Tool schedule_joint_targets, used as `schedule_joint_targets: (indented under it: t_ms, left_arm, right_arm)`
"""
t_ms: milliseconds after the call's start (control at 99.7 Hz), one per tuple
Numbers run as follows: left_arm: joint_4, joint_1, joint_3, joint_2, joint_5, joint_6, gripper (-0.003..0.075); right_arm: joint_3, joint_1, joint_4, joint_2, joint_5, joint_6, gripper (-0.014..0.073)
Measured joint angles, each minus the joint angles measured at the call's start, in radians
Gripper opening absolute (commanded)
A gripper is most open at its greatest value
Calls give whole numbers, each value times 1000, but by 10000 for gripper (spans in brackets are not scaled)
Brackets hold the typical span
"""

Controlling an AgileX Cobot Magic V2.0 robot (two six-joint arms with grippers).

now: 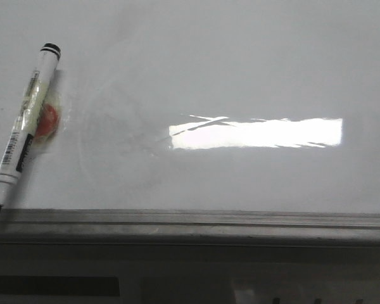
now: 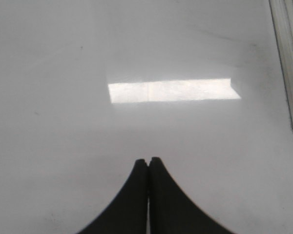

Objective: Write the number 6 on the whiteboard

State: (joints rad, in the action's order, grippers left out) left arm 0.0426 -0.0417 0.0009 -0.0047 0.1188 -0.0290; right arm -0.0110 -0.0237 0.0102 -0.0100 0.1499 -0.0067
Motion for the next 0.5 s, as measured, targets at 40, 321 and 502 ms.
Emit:
schedule_joint_targets:
  t_ms: [40, 321, 502]
  left_arm:
    - [0, 0, 0, 0, -24, 0, -20]
    - [0, 0, 0, 0, -275, 0, -20]
    - [29, 0, 0, 0, -360, 4, -20]
  right_arm:
    - [0, 0, 1, 0, -7, 7, -64]
    - [0, 0, -24, 0, -16, 7, -64]
    - [0, 0, -132, 0, -1, 7, -64]
